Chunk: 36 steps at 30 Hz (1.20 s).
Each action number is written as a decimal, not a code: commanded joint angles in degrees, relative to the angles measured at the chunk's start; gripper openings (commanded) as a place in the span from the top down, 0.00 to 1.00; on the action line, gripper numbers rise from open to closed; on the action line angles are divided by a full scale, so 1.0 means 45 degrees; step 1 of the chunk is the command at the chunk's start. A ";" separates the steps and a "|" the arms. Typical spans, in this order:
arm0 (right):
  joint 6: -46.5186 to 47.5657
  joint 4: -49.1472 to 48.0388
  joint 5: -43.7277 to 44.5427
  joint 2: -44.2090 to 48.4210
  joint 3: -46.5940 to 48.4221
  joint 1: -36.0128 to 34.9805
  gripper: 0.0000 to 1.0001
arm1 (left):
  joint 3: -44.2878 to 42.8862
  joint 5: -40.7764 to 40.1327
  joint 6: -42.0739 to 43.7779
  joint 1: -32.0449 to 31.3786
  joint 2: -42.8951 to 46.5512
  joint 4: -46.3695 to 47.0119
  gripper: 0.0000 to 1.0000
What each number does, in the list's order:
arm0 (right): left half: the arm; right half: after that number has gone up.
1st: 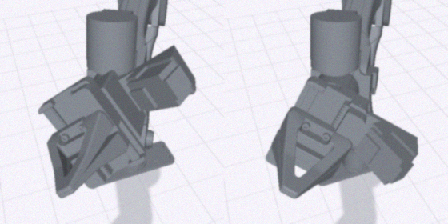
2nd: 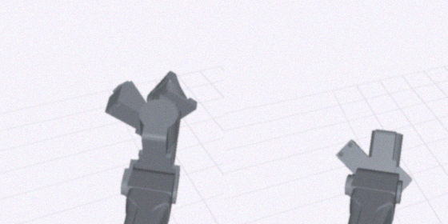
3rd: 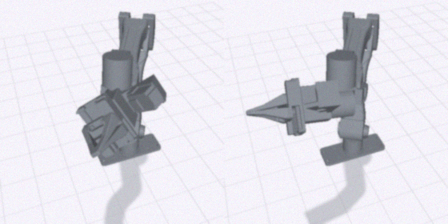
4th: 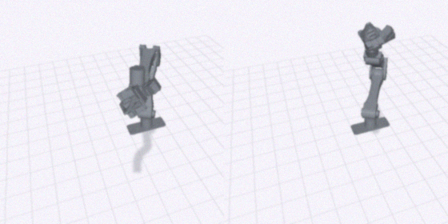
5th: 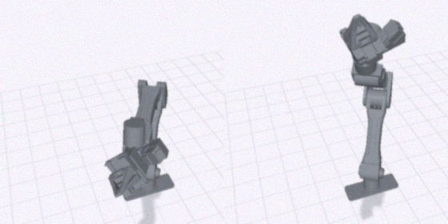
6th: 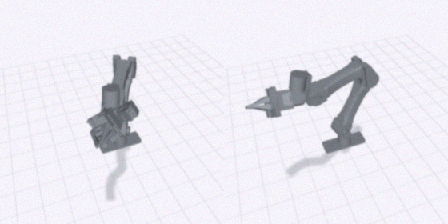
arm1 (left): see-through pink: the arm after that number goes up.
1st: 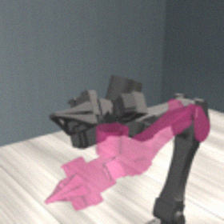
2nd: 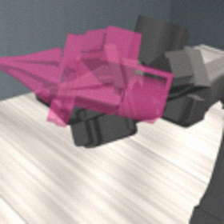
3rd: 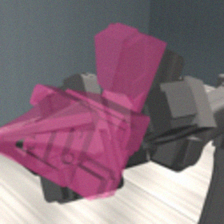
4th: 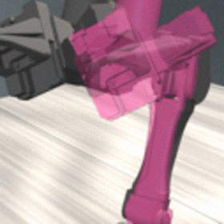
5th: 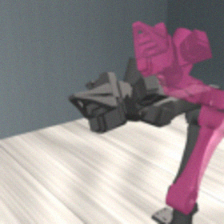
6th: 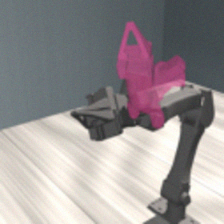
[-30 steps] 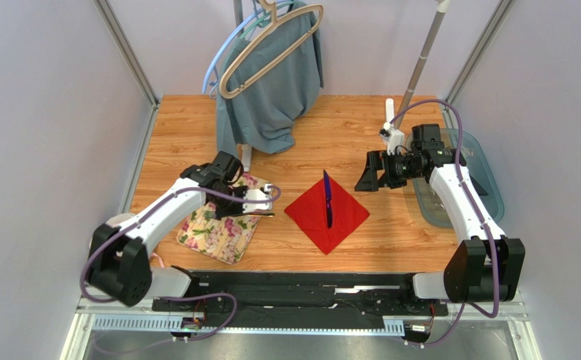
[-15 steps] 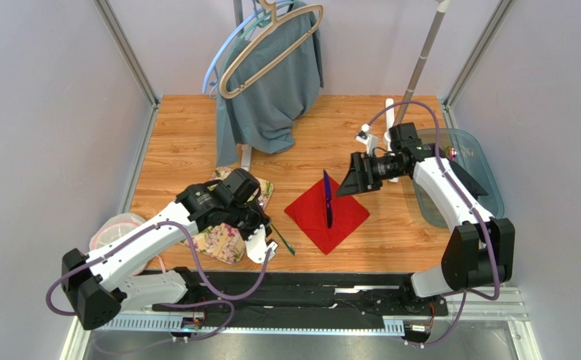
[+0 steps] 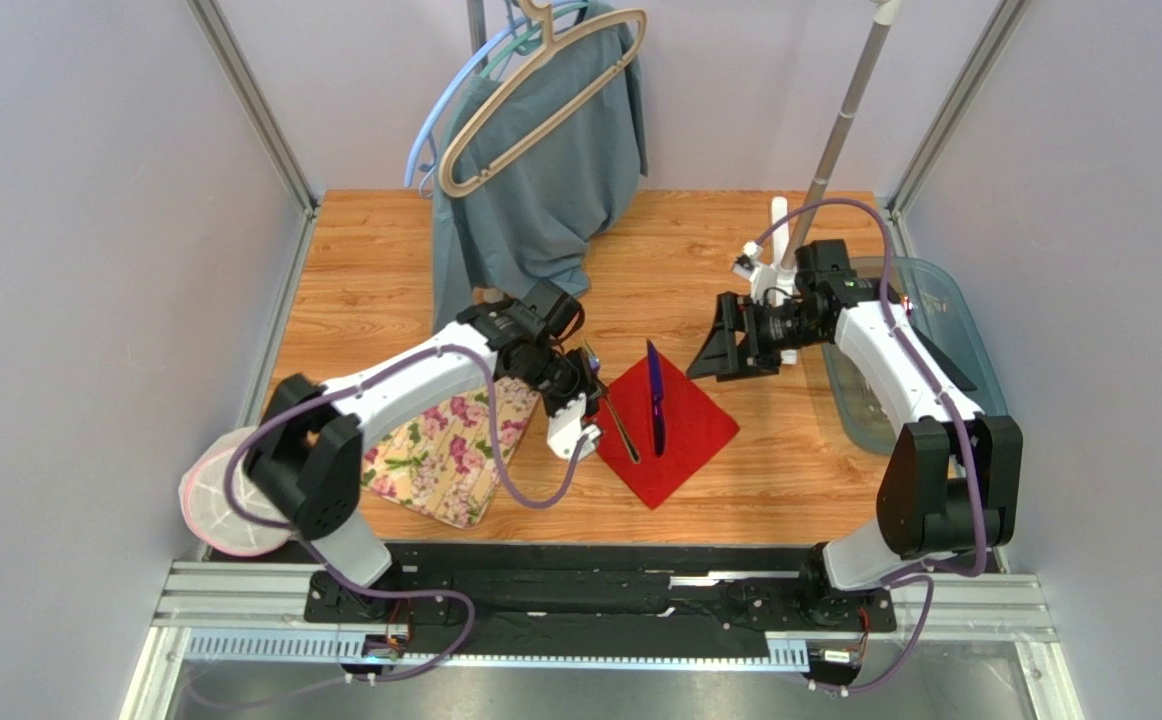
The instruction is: Place the utensils on the paper napkin and roll it up
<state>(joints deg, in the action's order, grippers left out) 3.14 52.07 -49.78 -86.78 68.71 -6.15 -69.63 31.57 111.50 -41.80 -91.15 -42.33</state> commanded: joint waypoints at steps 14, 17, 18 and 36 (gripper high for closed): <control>-0.0970 -0.1103 -0.2354 -0.1026 -0.0173 0.0140 0.34 | -0.2303 0.3316 0.9343 0.0383 -0.3066 0.1300 1.00; -0.1048 -0.0811 -0.2259 -0.1788 0.0336 -0.0916 0.38 | -0.1756 0.3316 0.9343 0.0383 -0.2675 0.1533 1.00; -0.1049 -0.0752 -0.2220 -0.2002 0.0589 -0.1324 0.38 | -0.1619 0.3316 0.9343 0.0383 -0.2577 0.1631 1.00; -0.1321 -0.0693 -0.1926 -0.4151 0.1099 -0.3203 0.64 | -0.0583 0.3414 0.9323 0.0305 -0.1619 0.1906 1.00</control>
<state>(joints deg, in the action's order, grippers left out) -1.67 49.95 -57.14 -104.29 71.33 -20.23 -72.73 42.96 113.32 -40.12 -101.60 -34.06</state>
